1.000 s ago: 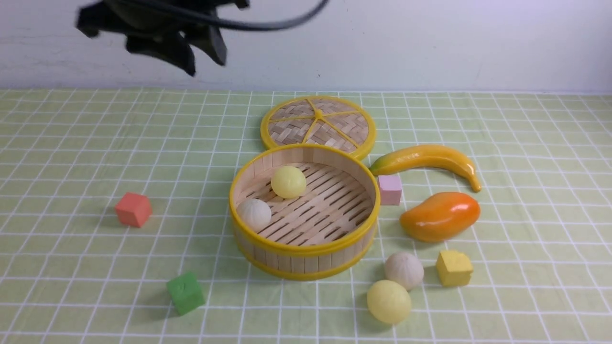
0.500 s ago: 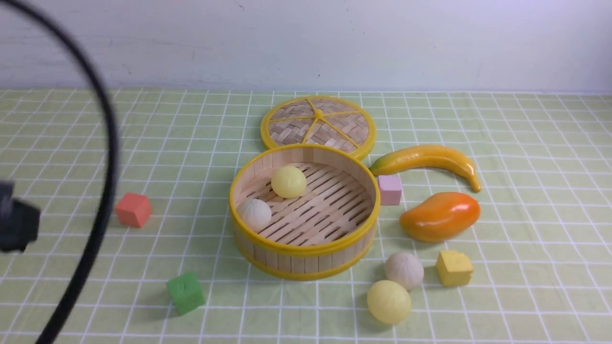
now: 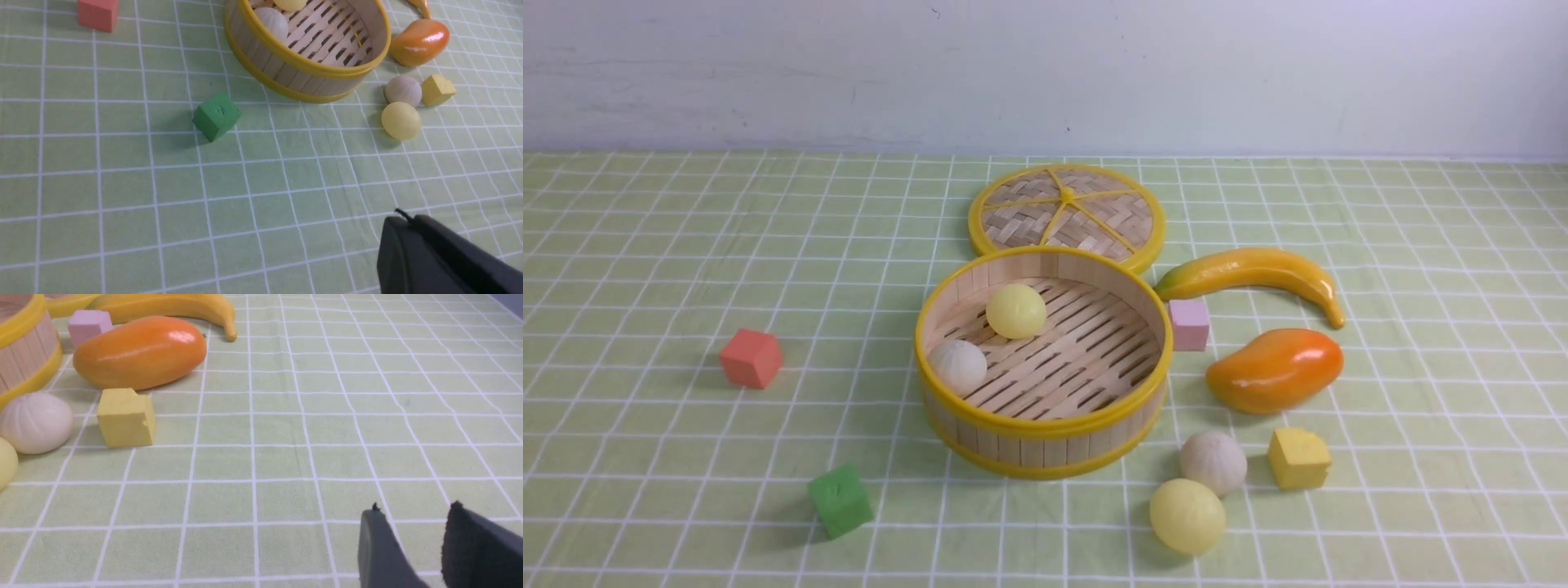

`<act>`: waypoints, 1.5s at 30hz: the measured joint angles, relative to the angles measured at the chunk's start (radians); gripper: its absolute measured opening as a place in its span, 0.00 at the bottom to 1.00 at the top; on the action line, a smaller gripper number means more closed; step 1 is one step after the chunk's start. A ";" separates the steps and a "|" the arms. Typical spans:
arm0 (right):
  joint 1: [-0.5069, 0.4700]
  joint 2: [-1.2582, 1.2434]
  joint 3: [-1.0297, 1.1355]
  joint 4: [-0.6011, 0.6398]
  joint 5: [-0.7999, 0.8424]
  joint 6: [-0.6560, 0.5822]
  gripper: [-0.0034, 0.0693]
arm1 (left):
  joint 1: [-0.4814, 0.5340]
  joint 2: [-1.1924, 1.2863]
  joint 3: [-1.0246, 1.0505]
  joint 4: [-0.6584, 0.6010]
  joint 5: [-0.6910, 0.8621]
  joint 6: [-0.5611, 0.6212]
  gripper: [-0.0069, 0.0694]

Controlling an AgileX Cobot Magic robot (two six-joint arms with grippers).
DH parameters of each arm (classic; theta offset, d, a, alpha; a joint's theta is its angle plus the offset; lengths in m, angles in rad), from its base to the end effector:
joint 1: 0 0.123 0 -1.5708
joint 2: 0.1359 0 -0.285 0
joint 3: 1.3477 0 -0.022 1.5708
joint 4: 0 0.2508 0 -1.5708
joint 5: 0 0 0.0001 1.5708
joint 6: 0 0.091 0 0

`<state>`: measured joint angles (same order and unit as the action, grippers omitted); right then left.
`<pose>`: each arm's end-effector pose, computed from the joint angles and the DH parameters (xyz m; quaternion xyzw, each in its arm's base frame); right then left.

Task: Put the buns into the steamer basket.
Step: Use the right arm to grab a steamed stuffed bun

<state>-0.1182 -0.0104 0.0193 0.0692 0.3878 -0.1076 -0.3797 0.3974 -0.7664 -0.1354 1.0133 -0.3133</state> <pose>0.0521 -0.0038 0.1725 0.0224 0.8071 -0.0371 0.5889 0.0397 -0.0271 0.3506 0.0255 0.8719 -0.2280 0.4326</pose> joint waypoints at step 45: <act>0.000 0.000 0.000 0.000 0.000 0.000 0.38 | 0.246 -0.408 0.795 0.122 -0.631 -0.077 0.08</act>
<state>-0.1182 -0.0104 0.0193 0.0692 0.3878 -0.1076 -0.1338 -0.0103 0.0290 -0.0131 0.3820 -0.3902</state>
